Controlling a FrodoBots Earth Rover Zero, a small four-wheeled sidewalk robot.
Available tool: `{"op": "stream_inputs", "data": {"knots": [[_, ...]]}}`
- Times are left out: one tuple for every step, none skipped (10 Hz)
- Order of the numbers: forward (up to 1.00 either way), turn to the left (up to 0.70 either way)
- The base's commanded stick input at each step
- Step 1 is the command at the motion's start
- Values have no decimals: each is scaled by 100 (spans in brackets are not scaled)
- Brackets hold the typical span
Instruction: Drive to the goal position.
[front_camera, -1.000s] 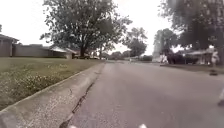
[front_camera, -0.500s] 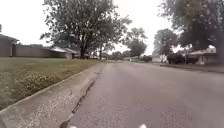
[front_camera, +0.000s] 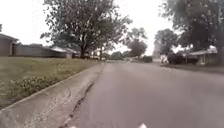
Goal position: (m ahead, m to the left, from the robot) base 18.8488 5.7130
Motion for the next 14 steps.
{"op": "stream_inputs", "data": {"knots": [[70, 0], [70, 0], [70, 0], [70, 0], [70, 0], [70, 0], [70, 0], [70, 0], [70, 0], [70, 0], [70, 0], [70, 0], [70, 0], [70, 0]]}}
